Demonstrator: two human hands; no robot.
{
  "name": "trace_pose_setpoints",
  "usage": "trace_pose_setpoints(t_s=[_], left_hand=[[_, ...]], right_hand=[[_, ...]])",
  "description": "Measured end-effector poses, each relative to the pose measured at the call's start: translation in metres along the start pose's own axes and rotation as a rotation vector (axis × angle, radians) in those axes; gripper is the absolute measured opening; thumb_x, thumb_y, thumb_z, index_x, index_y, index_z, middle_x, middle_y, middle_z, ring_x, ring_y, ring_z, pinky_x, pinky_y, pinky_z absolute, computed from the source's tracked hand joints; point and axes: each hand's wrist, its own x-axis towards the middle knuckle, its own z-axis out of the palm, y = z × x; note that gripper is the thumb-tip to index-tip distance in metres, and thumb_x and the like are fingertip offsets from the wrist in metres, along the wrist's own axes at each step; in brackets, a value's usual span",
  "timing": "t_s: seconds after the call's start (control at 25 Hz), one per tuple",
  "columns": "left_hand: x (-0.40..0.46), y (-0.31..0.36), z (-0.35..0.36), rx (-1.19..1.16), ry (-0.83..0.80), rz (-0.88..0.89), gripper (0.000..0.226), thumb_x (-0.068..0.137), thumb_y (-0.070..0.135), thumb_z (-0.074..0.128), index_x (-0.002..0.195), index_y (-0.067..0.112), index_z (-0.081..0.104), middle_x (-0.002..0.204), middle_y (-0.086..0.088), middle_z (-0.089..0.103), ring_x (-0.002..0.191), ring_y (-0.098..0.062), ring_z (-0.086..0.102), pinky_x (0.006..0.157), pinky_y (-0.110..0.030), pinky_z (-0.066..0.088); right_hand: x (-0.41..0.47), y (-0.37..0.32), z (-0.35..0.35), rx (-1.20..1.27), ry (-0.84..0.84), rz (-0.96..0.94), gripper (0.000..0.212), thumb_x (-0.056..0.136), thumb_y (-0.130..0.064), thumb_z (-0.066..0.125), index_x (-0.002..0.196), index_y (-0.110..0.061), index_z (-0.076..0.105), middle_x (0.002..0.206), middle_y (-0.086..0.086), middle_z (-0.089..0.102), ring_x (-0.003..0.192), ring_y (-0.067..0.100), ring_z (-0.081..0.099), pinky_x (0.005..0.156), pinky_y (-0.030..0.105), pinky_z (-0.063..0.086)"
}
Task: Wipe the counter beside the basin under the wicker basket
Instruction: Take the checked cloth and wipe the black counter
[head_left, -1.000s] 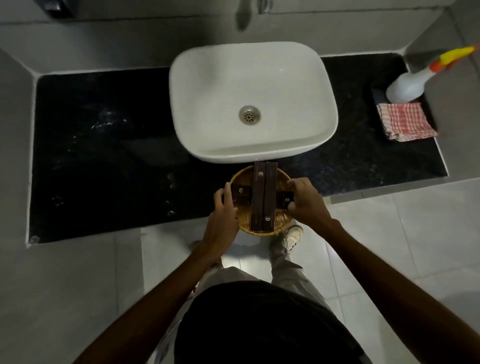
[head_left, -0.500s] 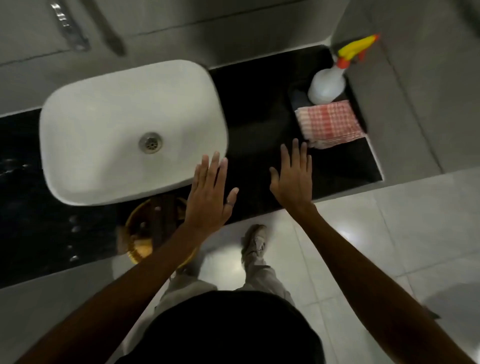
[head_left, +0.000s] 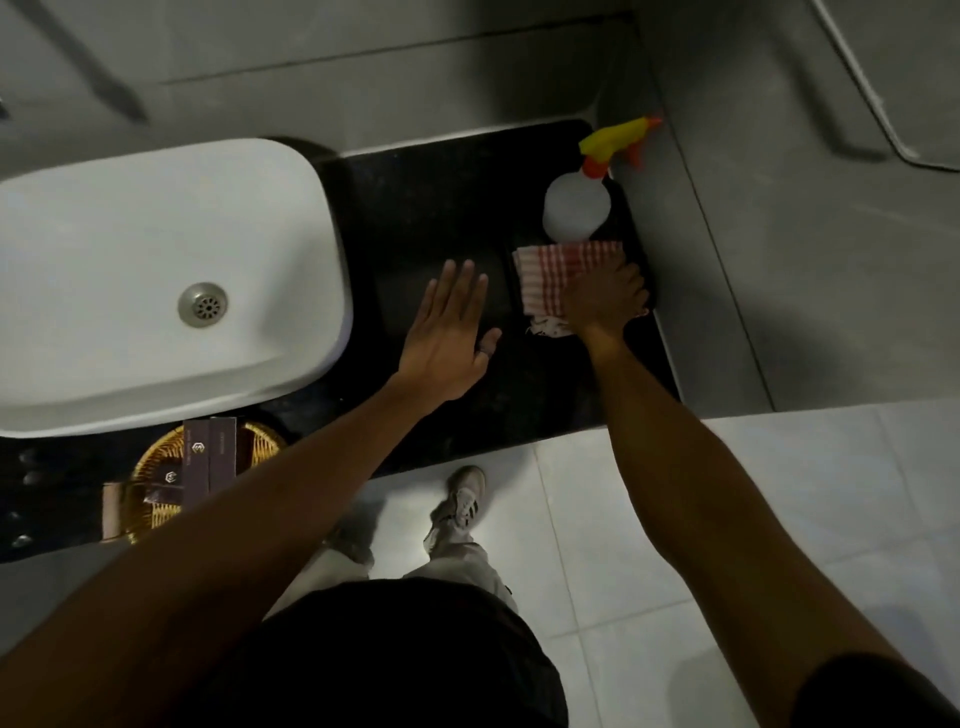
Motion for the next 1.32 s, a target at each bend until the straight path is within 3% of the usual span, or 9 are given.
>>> trace_pose_setpoints(t_s=[0.12, 0.28, 0.36, 0.44, 0.52, 0.68, 0.8, 1.08, 1.32], left_hand=[[-0.010, -0.004, -0.004, -0.082, -0.006, -0.006, 0.071, 0.108, 0.041, 0.043, 0.165, 0.007, 0.019, 0.176, -0.015, 0.012, 0.164, -0.031, -0.002, 0.134, -0.049, 0.013], [-0.020, -0.007, -0.023, -0.709, -0.088, -0.275, 0.068, 0.105, 0.042, 0.056, 0.163, 0.020, 0.029, 0.172, -0.003, 0.028, 0.160, -0.019, 0.020, 0.124, -0.032, 0.026], [-0.020, -0.005, -0.042, -1.238, -0.121, -0.520, 0.064, 0.105, 0.043, 0.058, 0.161, 0.020, 0.037, 0.165, -0.003, 0.042, 0.153, -0.020, 0.038, 0.121, -0.035, 0.036], [-0.030, -0.022, -0.061, -1.683, -0.112, -0.610, 0.055, 0.106, 0.045, 0.052, 0.153, 0.015, 0.050, 0.155, -0.013, 0.056, 0.145, -0.033, 0.051, 0.120, -0.052, 0.042], [-0.054, -0.054, -0.085, -1.937, -0.058, -0.607, 0.061, 0.103, 0.050, 0.051, 0.148, 0.009, 0.056, 0.148, -0.023, 0.061, 0.139, -0.042, 0.057, 0.118, -0.059, 0.044], [-0.135, -0.142, -0.145, -1.703, 0.113, -0.631, 0.040, 0.084, 0.050, 0.075, 0.119, 0.031, 0.078, 0.121, -0.006, 0.080, 0.115, -0.031, 0.075, 0.085, -0.046, 0.064], [-0.231, -0.249, -0.178, -1.525, 0.278, -0.612, 0.036, 0.083, 0.048, 0.077, 0.118, 0.042, 0.075, 0.124, 0.005, 0.079, 0.120, -0.025, 0.073, 0.090, -0.046, 0.062], [-0.433, -0.443, -0.160, -1.334, 0.195, -0.842, 0.023, 0.092, 0.036, 0.071, 0.115, 0.039, 0.073, 0.095, 0.010, 0.082, 0.090, -0.026, 0.077, 0.063, -0.035, 0.064], [-0.467, -0.474, -0.089, -1.123, 0.044, -1.008, 0.037, 0.101, 0.011, 0.063, 0.138, 0.016, 0.061, 0.134, -0.013, 0.070, 0.119, -0.029, 0.069, 0.101, -0.046, 0.059]], right_hand=[[0.010, -0.005, -0.012, 0.101, -0.063, 0.022, 0.036, 0.094, -0.037, 0.054, 0.113, -0.009, 0.067, 0.124, 0.016, 0.068, 0.118, 0.038, 0.060, 0.112, 0.049, 0.036], [-0.020, -0.026, -0.040, 0.419, -0.125, -0.219, 0.032, 0.097, -0.035, 0.062, 0.076, -0.011, 0.063, 0.078, 0.009, 0.067, 0.074, 0.023, 0.065, 0.073, 0.038, 0.053], [-0.059, -0.049, -0.056, 0.630, -0.187, -0.357, 0.006, 0.093, -0.022, 0.067, 0.091, -0.016, 0.066, 0.082, 0.000, 0.068, 0.071, 0.010, 0.066, 0.066, 0.030, 0.057], [-0.107, -0.084, -0.070, 0.767, -0.350, -0.472, 0.031, 0.087, -0.021, 0.076, 0.109, -0.037, 0.062, 0.100, -0.013, 0.070, 0.085, -0.004, 0.072, 0.070, 0.013, 0.058], [-0.153, -0.123, -0.080, 0.855, -0.441, -0.524, 0.045, 0.084, -0.023, 0.083, 0.117, -0.040, 0.058, 0.111, -0.012, 0.070, 0.096, -0.009, 0.070, 0.078, 0.012, 0.057], [-0.233, -0.198, -0.071, 0.799, -0.478, -0.601, 0.049, 0.091, -0.029, 0.077, 0.134, -0.020, 0.054, 0.124, -0.003, 0.065, 0.109, 0.008, 0.066, 0.092, 0.027, 0.055], [-0.310, -0.264, -0.038, 0.774, -0.692, -0.542, 0.053, 0.092, -0.026, 0.074, 0.139, -0.021, 0.050, 0.124, -0.006, 0.064, 0.111, 0.010, 0.063, 0.092, 0.032, 0.054], [-0.495, -0.372, 0.127, 0.542, -0.743, -0.530, 0.025, 0.087, -0.021, 0.077, 0.110, -0.026, 0.071, 0.109, -0.002, 0.076, 0.106, 0.020, 0.073, 0.089, 0.038, 0.062], [-0.544, -0.377, 0.219, 0.239, -0.643, -0.192, 0.060, 0.090, -0.018, 0.070, 0.144, -0.004, 0.048, 0.141, 0.020, 0.058, 0.130, 0.039, 0.057, 0.106, 0.049, 0.051]])
